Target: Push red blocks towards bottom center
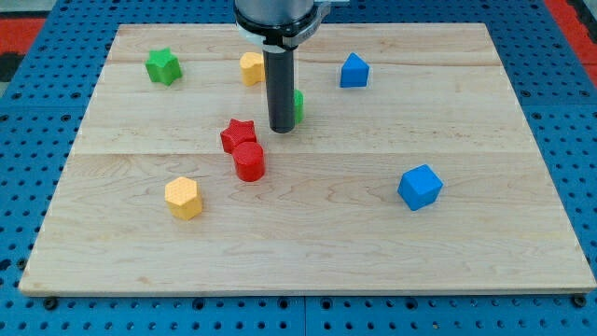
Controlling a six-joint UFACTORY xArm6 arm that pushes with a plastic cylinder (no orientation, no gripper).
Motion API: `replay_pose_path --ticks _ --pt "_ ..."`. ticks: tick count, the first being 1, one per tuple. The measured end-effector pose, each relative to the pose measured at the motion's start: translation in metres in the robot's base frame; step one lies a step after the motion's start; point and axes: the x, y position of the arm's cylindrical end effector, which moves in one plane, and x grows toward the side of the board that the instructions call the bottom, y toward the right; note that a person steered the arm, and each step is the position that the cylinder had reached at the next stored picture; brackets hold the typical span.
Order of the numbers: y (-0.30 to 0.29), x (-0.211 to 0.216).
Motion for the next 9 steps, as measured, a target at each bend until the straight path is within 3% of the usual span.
replay_pose_path --ticks 1,2,4,5,6,9 --pt "0.000 0.000" --pt "-0.011 -0.028" --pt "-0.106 -0.036" --pt "-0.102 -0.006" --pt "-0.057 0.020" --pt "-0.044 0.009"
